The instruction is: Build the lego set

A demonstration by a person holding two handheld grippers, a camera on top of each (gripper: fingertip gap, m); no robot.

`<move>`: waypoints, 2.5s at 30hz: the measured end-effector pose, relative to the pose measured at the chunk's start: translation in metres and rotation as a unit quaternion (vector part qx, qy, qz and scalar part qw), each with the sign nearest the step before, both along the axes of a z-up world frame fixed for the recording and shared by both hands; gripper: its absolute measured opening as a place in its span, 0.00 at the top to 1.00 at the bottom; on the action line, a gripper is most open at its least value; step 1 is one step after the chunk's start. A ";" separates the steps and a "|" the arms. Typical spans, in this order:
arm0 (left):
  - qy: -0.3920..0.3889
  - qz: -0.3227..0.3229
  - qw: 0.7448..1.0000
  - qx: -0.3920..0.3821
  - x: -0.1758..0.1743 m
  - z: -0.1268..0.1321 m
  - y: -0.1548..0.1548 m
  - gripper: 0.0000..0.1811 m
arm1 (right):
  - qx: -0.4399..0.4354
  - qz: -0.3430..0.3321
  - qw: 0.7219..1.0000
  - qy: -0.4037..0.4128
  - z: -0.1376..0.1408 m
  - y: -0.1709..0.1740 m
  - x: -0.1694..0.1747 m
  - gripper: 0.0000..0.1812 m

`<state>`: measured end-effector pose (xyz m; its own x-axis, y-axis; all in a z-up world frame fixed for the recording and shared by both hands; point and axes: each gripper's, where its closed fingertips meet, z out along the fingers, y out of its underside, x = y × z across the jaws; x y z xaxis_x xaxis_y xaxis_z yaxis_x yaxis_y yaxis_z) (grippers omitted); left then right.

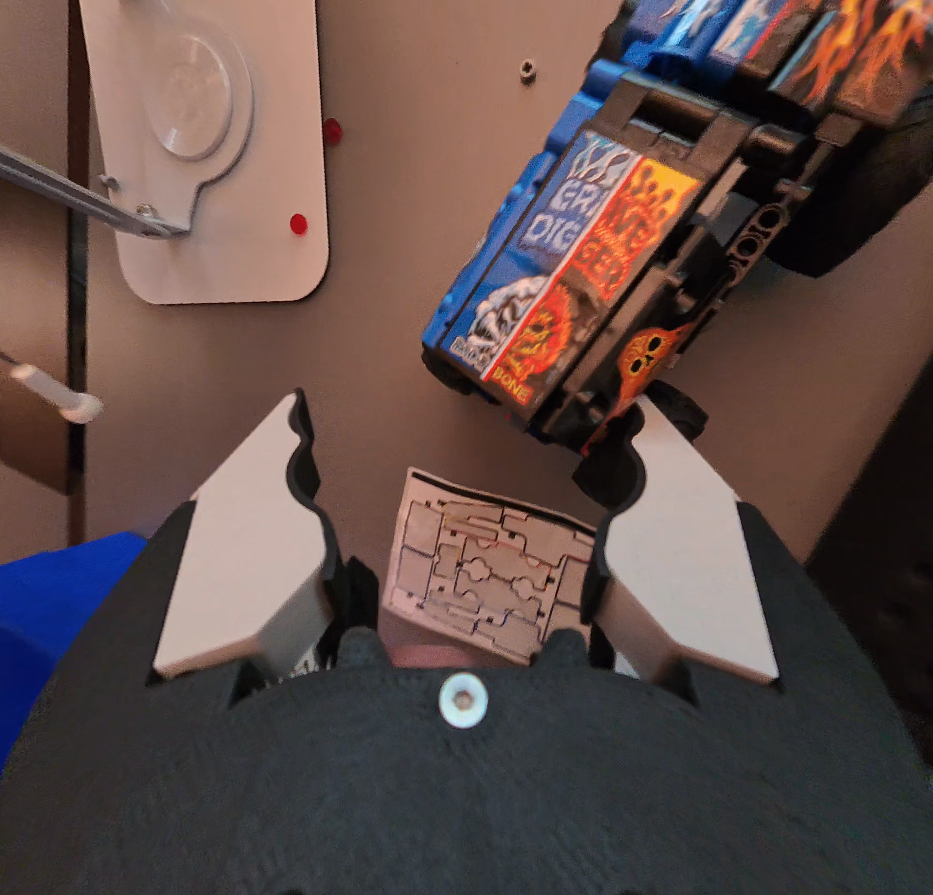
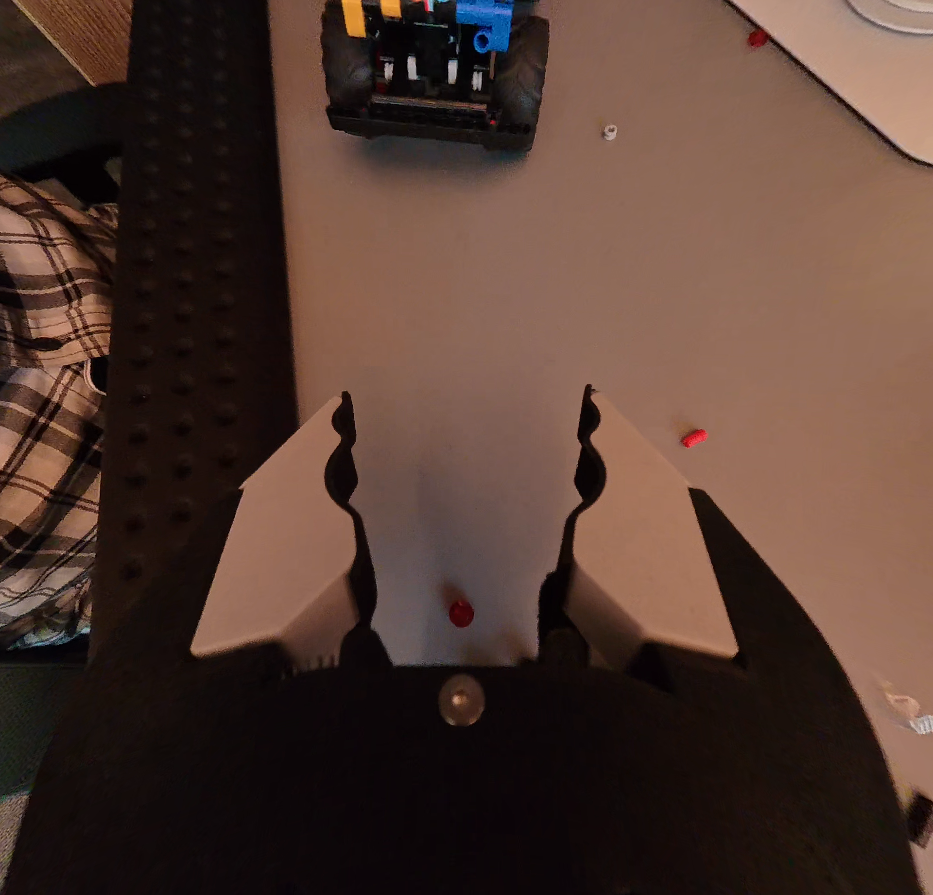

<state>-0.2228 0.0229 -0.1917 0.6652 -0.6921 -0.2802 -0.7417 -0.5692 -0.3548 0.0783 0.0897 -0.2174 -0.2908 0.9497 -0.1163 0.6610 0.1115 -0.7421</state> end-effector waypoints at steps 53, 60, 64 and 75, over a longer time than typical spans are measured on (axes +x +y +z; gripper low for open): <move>0.017 0.083 0.996 -0.031 -0.027 -0.013 -0.034 0.50 | -0.003 -0.153 0.977 0.146 0.054 0.016 -0.061 0.56; 0.016 0.102 0.994 -0.041 -0.066 -0.013 -0.056 0.50 | 0.006 -0.171 0.975 0.144 0.053 0.029 -0.042 0.57; 0.004 0.109 0.994 -0.030 -0.075 -0.013 -0.062 0.50 | 0.002 -0.172 0.975 0.139 0.050 0.031 -0.035 0.57; 0.009 0.085 0.996 0.014 -0.056 0.008 -0.057 0.40 | 0.008 -0.164 0.983 0.082 0.031 0.038 -0.021 0.56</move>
